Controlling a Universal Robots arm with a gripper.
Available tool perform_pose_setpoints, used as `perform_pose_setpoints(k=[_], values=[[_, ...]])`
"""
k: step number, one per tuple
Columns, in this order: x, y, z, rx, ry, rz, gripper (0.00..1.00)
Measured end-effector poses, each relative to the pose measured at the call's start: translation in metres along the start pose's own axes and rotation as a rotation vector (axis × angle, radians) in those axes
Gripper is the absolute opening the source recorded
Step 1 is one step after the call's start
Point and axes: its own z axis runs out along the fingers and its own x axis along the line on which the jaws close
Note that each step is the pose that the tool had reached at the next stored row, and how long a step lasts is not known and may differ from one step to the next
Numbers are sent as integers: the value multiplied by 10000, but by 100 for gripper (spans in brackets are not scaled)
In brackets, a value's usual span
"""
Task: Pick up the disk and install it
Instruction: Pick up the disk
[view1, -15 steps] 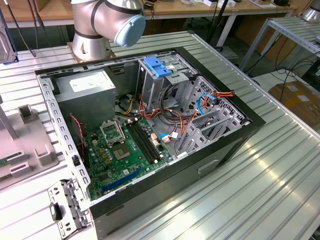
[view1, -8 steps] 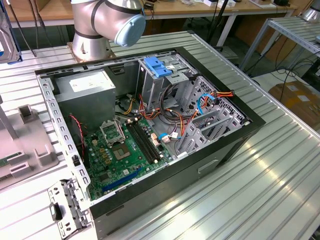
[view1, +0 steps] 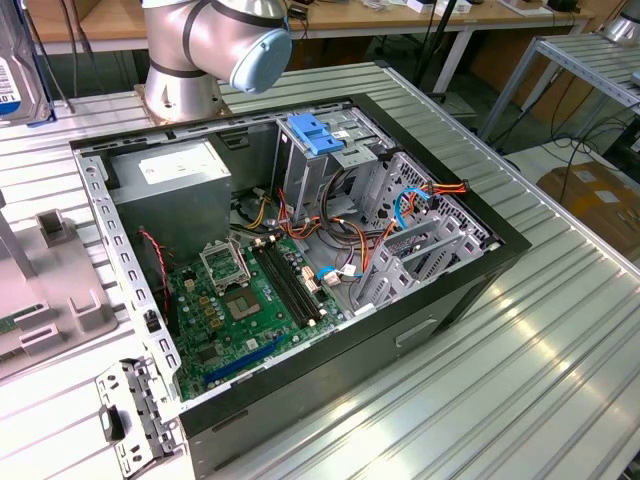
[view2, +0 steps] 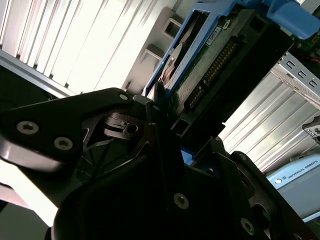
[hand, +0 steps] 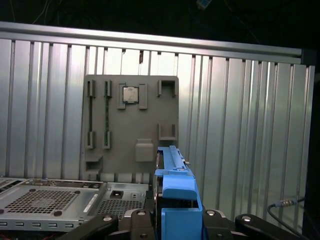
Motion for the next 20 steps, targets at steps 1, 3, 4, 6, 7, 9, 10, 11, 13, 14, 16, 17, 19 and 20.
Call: perform_pose_setpoints(k=[1,3,4,6,7,9,10,11,13,14,16,17,19,20], values=[[1,-14,0,0,0,0,36],[2,-34,0,-1,0,1,36],[3,-44,1,0,0,0,36],[4,-72,1,1,0,0,36],[5,-82,2,1,0,0,36],[6,-103,2,0,0,0,36],[7,-119,2,0,0,0,36],[8,-130,2,0,0,0,36],[9,-153,2,0,0,0,36],[10,-166,3,0,0,0,36],[12,-199,3,1,0,0,36],[13,-210,4,0,0,0,36],[15,-257,5,0,0,0,36],[16,-269,5,0,0,0,36]])
